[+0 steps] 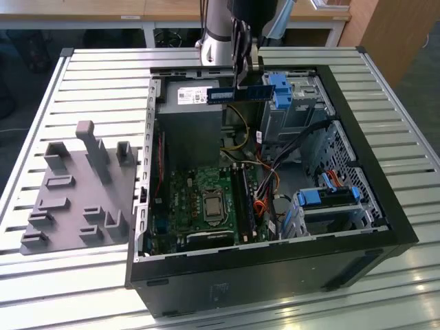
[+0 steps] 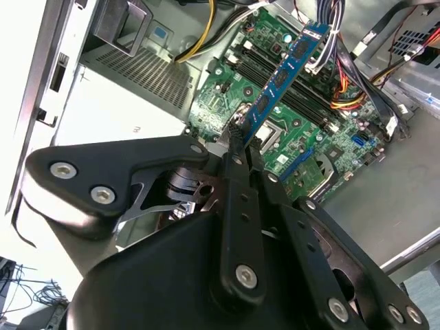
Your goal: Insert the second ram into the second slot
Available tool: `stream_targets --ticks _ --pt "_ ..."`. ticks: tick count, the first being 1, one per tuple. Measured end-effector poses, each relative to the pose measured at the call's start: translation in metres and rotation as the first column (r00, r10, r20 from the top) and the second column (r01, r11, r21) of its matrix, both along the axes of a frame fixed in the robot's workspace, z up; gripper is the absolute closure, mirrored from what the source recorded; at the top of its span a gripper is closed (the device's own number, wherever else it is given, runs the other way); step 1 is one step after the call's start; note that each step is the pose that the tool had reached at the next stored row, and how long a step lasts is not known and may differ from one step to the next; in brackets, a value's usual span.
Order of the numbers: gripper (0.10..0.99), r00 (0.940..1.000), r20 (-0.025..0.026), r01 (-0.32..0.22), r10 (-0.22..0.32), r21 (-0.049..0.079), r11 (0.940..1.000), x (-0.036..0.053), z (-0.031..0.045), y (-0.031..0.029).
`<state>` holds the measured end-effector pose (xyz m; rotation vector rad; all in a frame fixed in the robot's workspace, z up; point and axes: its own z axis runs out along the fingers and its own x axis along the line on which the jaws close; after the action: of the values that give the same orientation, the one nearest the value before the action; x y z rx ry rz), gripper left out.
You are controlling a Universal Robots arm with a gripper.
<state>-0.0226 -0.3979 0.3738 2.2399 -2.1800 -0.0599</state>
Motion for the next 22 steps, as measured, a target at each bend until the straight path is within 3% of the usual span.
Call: stream_targets --ticks 22 --pt "0.949 1.0 0.0 0.0 0.0 -0.003 1.0 0.0 0.0 -0.008"
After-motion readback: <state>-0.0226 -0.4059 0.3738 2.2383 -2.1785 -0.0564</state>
